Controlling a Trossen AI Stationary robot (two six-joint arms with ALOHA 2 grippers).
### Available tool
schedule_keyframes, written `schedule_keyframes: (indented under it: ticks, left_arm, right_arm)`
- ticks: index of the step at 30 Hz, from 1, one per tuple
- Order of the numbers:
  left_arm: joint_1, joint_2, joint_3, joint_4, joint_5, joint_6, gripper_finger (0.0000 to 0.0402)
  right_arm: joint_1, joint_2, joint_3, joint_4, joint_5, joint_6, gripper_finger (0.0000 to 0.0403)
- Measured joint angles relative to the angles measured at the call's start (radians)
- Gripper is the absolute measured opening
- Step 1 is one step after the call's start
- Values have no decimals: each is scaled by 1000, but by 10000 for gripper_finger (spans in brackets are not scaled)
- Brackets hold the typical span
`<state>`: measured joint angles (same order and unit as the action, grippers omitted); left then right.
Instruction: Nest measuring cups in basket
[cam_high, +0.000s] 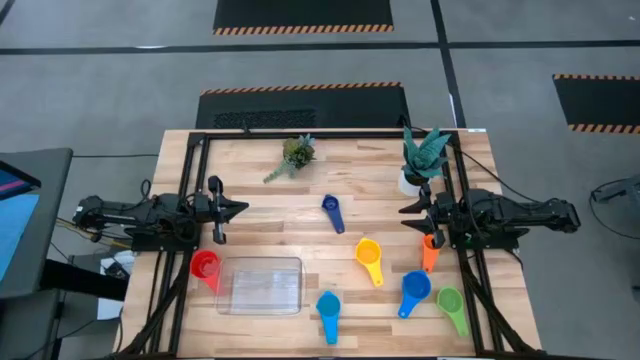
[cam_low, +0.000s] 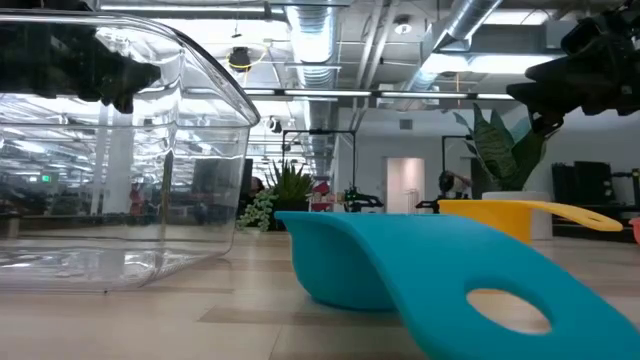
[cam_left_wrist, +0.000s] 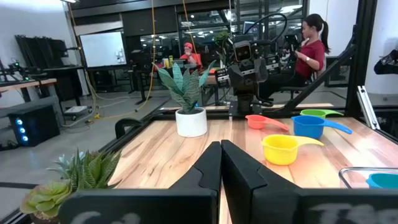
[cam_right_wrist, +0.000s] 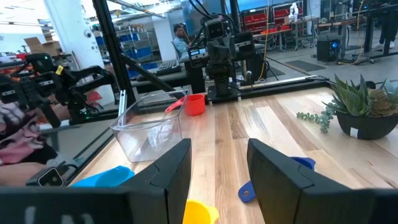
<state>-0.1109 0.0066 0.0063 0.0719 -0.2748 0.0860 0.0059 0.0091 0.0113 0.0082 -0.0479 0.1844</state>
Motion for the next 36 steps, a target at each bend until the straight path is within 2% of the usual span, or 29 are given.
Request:
schedule_keyframes:
  ticks: [27,36]
  left_arm:
    - [0,0,0,2,0,-2,0]
    - [0,0,0,7,0,-216,0]
  right_arm:
    - [-1,0,-1,14,9,-32,182]
    - [-2,0,-2,86,31,-35,182]
